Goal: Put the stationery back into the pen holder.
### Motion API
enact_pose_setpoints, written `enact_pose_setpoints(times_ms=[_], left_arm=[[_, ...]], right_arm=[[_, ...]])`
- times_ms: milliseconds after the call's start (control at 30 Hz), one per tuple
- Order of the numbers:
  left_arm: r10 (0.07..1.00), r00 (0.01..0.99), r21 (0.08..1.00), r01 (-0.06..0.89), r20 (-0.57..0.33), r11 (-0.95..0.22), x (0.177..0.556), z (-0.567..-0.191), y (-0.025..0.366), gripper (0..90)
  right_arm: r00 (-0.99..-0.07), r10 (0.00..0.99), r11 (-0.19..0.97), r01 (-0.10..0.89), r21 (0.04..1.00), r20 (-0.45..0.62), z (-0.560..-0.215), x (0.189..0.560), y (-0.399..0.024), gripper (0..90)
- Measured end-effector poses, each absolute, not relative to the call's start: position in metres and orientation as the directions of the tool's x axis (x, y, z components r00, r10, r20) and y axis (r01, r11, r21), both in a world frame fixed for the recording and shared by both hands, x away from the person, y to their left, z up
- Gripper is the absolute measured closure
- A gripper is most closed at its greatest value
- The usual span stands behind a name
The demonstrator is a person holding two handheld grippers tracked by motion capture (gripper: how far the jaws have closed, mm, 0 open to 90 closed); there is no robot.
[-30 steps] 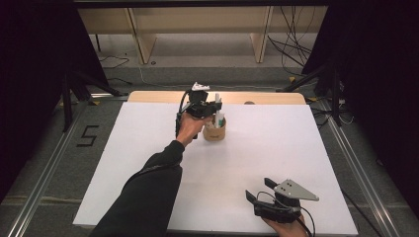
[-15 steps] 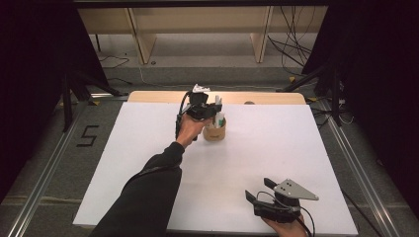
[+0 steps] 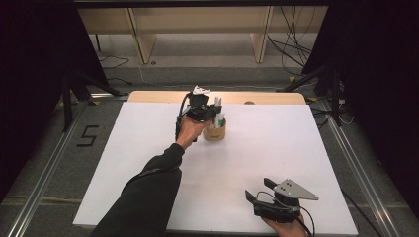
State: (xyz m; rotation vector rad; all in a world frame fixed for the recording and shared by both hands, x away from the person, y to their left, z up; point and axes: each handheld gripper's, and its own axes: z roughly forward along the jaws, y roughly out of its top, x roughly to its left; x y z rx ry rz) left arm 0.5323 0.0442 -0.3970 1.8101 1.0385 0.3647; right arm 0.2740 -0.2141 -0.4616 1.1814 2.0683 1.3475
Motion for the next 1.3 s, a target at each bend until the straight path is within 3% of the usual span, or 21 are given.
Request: enact_pose_setpoints(times_ms=[1100,1200,1300], left_arm=[[0.794,0.584,0.845,0.5,-0.168,-0.19,0.5352,-0.3988,0.0414,75.5],[0.796,0.581,0.849,0.497,-0.17,-0.182,0.5349,-0.3978,0.0419,68.7],[0.789,0.591,0.854,0.487,-0.167,-0.184,0.5332,-0.3947,0.0427,69.5]], right_arm=[[-0.561,0.82,0.175,0.431,0.885,0.111,-0.4616,0.2743,-0.2147,23.7],[-0.561,0.82,0.175,0.43,0.886,0.11,-0.4614,0.2741,-0.2145,23.7],[-0.56,0.821,0.172,0.431,0.886,0.113,-0.4614,0.2742,-0.2147,23.7]])
